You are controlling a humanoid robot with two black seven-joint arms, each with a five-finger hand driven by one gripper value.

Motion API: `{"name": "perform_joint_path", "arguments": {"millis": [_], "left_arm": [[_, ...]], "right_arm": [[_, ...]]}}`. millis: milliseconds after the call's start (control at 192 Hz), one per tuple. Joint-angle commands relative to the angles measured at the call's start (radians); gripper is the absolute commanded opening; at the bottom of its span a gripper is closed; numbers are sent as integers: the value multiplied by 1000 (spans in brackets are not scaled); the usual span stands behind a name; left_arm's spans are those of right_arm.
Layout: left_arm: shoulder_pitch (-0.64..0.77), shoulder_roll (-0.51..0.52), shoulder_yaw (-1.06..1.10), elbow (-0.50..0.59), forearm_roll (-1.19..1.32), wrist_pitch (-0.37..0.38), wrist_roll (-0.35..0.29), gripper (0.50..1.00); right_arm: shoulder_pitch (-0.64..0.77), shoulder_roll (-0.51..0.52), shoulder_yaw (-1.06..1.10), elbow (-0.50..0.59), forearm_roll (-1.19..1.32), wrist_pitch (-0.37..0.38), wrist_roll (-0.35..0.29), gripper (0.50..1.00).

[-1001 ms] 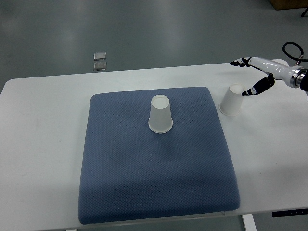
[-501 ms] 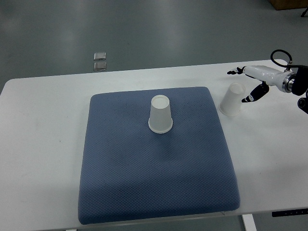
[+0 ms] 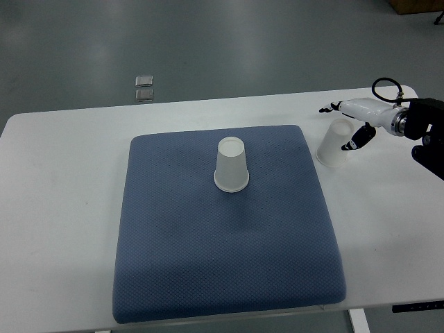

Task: Stack paper cups
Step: 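Close the right hand fingers around the white paper cup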

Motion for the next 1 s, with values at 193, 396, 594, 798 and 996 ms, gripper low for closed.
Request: {"name": "perform_joint_path", "arguments": {"millis": [193,396,594,798,996], "left_arm": [[0,0,0,0,0,0,0,1000],[0,0,0,0,0,0,0,1000],[0,0,0,0,0,0,0,1000],[0,0,0,0,0,0,1,1000],[0,0,0,0,0,0,0,1000]], "right_arm": [[7,3,-41,-21,-1,-5,2,825],[7,1,-42,-21,-4,-4,5,803],[9,-1,-51,-21,-4,-4,6,768],[9,-1,-53,-21,-4,-5,6,709],[9,-2,-53,-21,-4,-5,9,588]]}}
